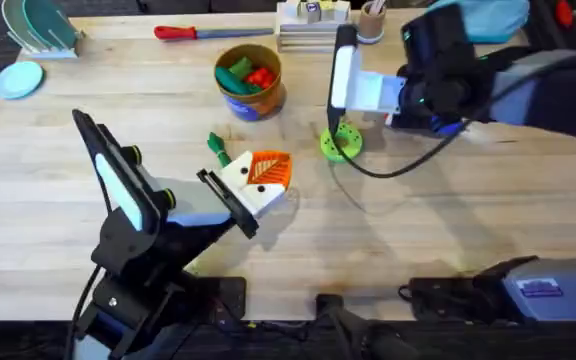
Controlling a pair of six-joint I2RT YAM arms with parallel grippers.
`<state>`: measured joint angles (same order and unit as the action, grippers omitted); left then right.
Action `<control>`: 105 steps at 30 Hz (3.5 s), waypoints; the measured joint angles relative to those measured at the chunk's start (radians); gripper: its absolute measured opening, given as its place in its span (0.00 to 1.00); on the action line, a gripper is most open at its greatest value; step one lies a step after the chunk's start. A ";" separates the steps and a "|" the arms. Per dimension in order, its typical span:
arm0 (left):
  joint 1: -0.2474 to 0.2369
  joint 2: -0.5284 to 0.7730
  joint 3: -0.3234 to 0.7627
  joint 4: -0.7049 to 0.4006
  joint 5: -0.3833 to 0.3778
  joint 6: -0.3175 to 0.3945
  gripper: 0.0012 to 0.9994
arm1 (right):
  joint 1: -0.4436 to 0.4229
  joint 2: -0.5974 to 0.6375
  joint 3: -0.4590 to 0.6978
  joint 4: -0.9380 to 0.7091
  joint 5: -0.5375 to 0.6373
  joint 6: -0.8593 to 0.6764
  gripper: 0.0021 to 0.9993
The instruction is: Pick up the gripper from the table and insert it into the empty holder that is missing its gripper. Then pick up a screw, insert it into the mounting hole, and use the screwdriver to tighten it. Finally, clean up the table by picking up the vegetable and placing it into the bucket.
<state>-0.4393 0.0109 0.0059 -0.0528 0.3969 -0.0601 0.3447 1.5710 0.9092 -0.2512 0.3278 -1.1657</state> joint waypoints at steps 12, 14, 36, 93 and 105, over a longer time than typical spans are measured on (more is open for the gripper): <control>0.000 0.000 0.000 0.000 0.000 0.000 0.00 | 0.015 0.090 0.010 0.015 0.028 0.026 0.62; 0.000 0.000 0.000 0.000 0.000 0.000 0.00 | 0.017 0.088 0.020 0.016 0.041 0.061 0.90; 0.000 0.000 0.000 0.002 0.000 0.002 0.99 | 0.064 -0.289 0.026 -0.076 -0.030 0.550 0.99; 0.234 1.346 0.678 -0.495 -0.547 -0.464 0.99 | 0.166 -0.306 0.026 -0.079 -0.037 0.612 0.99; 0.234 1.377 0.712 -0.540 -0.549 -0.491 0.08 | 0.166 -0.306 0.026 -0.079 -0.037 0.612 0.99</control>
<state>-0.2050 1.3880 0.7180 -0.5928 -0.1520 -0.5514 0.5102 1.2652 0.9348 -0.3302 0.2905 -0.5537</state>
